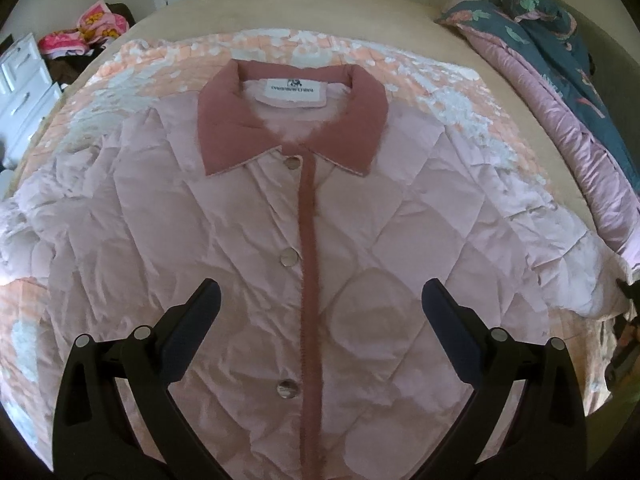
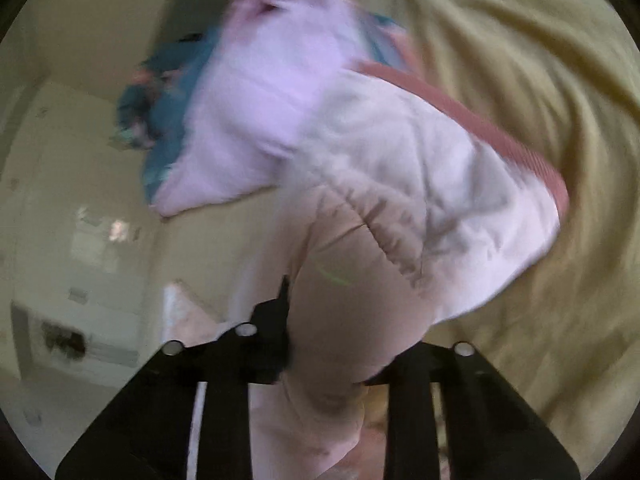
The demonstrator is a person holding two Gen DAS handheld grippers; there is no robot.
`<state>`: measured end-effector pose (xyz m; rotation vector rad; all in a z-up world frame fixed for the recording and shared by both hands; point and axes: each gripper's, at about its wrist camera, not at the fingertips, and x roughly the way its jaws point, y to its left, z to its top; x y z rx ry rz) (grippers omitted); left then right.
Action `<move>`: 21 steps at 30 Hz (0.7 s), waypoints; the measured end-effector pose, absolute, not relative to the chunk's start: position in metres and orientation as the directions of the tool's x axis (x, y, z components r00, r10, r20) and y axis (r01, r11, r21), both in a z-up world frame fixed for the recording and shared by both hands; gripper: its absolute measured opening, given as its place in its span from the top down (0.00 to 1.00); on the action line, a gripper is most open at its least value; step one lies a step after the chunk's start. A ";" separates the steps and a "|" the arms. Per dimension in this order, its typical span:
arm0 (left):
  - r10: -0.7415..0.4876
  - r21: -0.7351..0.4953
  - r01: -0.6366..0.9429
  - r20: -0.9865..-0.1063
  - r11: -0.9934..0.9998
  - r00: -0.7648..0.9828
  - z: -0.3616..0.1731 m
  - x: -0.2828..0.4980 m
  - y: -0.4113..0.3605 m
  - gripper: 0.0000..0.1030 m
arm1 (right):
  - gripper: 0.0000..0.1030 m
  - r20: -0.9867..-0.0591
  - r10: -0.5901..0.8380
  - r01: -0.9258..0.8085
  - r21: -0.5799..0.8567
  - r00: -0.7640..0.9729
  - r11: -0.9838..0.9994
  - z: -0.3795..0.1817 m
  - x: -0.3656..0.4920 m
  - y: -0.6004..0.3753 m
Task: Fold large clothes
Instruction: 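Lift the sleeve cuff with the right tool and carry it across the jacket body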
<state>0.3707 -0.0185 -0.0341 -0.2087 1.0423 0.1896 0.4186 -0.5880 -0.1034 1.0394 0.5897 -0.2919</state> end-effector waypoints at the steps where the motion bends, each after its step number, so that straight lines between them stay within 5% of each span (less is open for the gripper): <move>1: 0.057 -0.081 -0.253 -0.866 0.964 0.496 -0.031 0.370 -0.017 0.08 | 0.82 -0.567 0.048 0.465 0.717 0.822 0.519 -0.092 0.420 -0.582; 10: 0.035 -0.133 -0.266 -0.838 0.955 0.544 0.000 0.353 0.010 0.08 | 0.83 -0.420 0.128 0.166 0.596 0.898 0.785 0.029 0.439 -0.496; 21: 0.043 -0.147 -0.244 -0.771 0.959 0.636 0.054 0.322 0.040 0.08 | 0.83 -0.341 0.260 -0.071 0.480 0.903 0.874 0.108 0.423 -0.394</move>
